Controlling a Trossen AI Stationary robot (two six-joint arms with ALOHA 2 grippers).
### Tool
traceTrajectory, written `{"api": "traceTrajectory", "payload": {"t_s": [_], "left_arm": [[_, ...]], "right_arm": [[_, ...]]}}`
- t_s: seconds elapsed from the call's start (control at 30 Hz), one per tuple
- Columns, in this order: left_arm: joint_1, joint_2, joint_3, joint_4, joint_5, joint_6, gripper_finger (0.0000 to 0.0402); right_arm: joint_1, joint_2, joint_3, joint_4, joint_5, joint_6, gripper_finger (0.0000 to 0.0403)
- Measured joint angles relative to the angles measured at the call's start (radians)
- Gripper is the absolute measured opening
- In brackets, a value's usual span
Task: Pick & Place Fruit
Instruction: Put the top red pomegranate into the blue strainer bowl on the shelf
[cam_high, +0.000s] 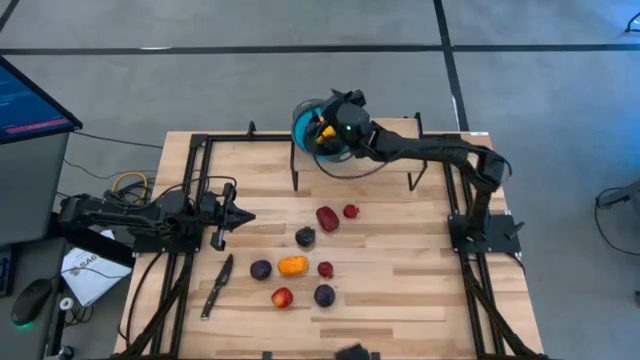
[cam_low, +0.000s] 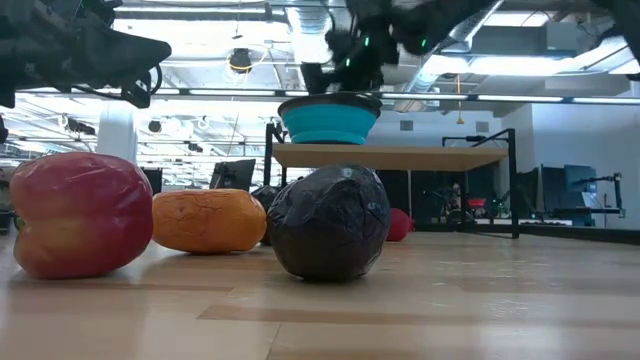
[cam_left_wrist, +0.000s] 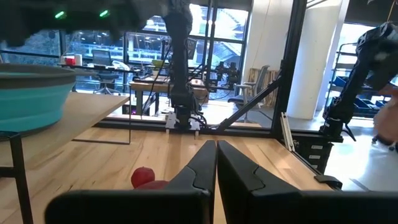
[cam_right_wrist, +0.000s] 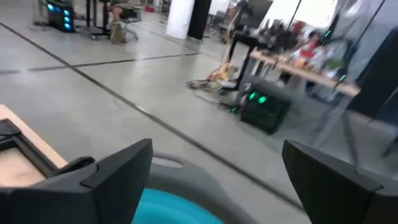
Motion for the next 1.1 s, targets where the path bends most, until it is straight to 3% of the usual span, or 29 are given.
{"api": "traceTrajectory", "payload": {"t_s": [0.2, 0.37, 0.6, 0.83, 0.97, 1.1], "left_arm": [[0.000, 0.000, 0.000, 0.013, 0.000, 0.000, 0.0008], [0.000, 0.000, 0.000, 0.019, 0.000, 0.000, 0.0008], [0.000, 0.005, 0.000, 0.083, -0.013, 0.009, 0.0008], [0.000, 0.186, 0.057, 0.083, -0.065, 0.009, 0.0008], [0.000, 0.328, 0.081, 0.121, -0.072, 0.010, 0.0008], [0.000, 0.452, 0.087, 0.222, -0.074, 0.004, 0.0008]], "right_arm": [[0.140, -0.150, -0.081, -0.087, 0.037, -0.155, 0.0306], [0.278, -0.321, -0.271, -0.141, 0.038, -0.116, 0.0289], [0.550, -0.534, -0.576, -0.188, 0.037, 0.184, 0.0286], [0.788, -0.547, -0.733, -0.328, 0.033, 0.603, 0.0286], [0.820, -0.496, -0.836, -0.360, 0.025, 0.830, 0.0286], [0.761, -0.463, -0.952, -0.282, -0.027, 0.895, 0.0286]]}}
